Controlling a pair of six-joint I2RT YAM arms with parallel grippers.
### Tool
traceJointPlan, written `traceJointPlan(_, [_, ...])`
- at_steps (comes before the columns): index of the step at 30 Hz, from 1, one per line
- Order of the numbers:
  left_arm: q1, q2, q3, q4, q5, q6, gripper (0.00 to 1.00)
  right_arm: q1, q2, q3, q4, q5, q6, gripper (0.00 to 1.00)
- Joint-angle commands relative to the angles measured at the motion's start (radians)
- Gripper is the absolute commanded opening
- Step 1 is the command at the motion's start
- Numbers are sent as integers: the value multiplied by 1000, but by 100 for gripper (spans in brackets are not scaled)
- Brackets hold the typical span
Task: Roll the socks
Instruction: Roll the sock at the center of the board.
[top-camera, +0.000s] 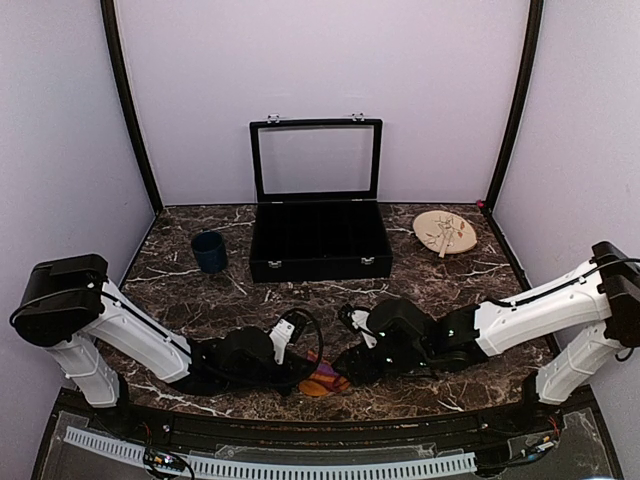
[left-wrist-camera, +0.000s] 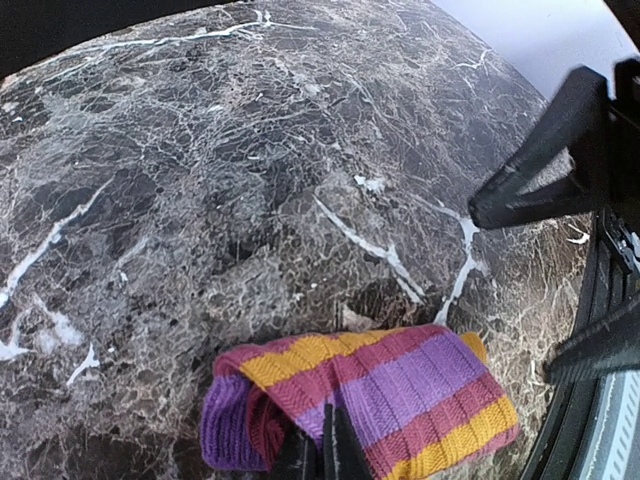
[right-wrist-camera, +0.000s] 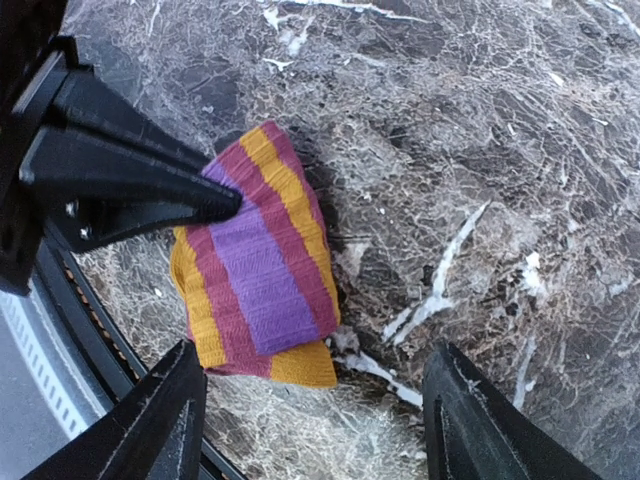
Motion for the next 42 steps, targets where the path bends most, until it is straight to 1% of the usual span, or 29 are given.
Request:
traceJointPlan(1, [-36, -6, 13, -37, -48, 57, 0, -70, 4, -11, 102, -178, 10, 69])
traceJointPlan(7, [-78, -11, 13, -31, -102, 93, 0, -111, 81, 2, 155, -299, 14, 69])
traceJointPlan(18, [-114, -10, 13, -28, -163, 117, 0, -132, 168, -14, 216, -428, 40, 69])
traceJointPlan(28, [-126, -6, 19, -25, -187, 125, 0, -129, 212, 1, 171, -460, 14, 69])
traceJointPlan(42, [-134, 3, 25, -14, -199, 141, 0, -89, 305, 55, 61, -427, -30, 67])
